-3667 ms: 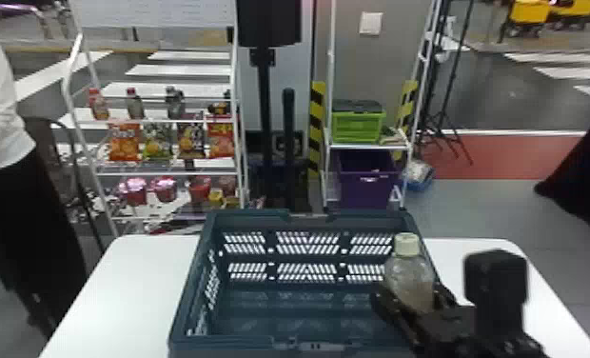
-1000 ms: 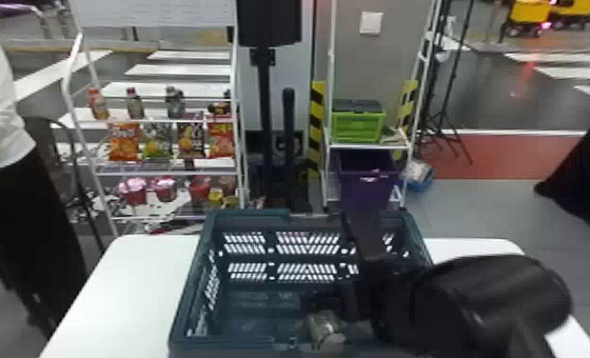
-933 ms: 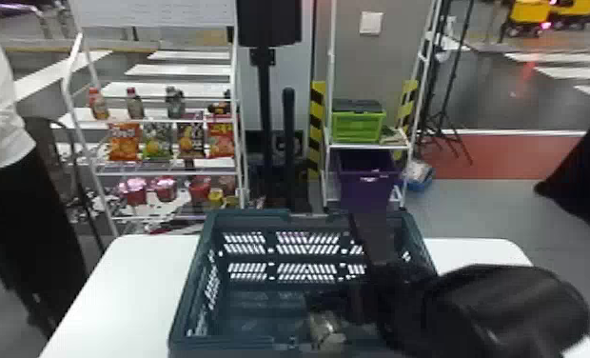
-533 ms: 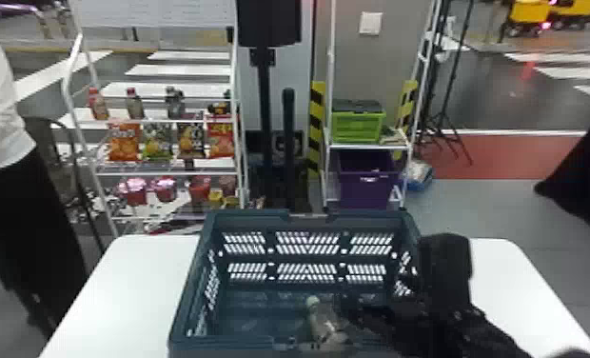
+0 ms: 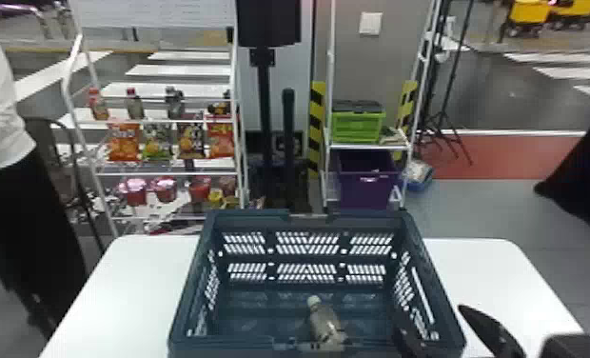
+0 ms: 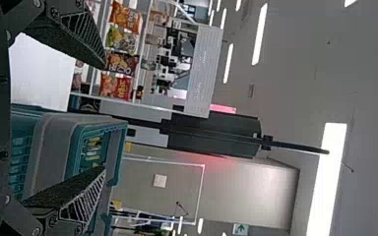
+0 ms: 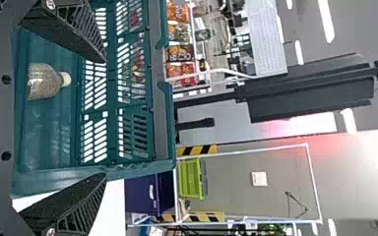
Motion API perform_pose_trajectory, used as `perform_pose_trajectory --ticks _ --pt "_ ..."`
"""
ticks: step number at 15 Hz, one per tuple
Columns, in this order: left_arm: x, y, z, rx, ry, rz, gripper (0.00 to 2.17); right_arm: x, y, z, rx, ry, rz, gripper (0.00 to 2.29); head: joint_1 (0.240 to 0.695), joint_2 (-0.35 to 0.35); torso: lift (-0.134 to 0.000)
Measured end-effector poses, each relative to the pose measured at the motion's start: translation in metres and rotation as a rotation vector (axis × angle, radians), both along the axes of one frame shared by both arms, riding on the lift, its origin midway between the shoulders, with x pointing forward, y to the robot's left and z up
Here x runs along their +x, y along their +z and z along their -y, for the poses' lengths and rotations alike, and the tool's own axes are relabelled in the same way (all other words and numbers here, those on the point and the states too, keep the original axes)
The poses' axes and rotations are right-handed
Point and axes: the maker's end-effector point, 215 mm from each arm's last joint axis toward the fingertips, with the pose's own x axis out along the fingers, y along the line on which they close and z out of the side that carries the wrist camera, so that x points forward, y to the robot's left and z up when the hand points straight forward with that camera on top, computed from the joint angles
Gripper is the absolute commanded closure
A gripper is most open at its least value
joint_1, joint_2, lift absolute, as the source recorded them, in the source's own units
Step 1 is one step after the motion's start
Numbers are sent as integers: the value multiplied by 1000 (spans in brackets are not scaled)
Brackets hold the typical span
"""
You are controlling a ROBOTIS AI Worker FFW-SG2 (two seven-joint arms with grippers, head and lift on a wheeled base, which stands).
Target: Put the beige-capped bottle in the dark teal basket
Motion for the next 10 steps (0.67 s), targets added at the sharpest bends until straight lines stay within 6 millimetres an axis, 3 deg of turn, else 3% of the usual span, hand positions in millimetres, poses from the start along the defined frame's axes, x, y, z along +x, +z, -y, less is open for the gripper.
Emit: perform_pose_trajectory --ticks 6,10 --pt "0 3 3 -6 -1 6 157 -49 -15 36 54 -68 62 76 499 0 0" --pt "-1 7 6 -9 -6 11 157 -70 -18 41 74 -73 100 76 499 0 0"
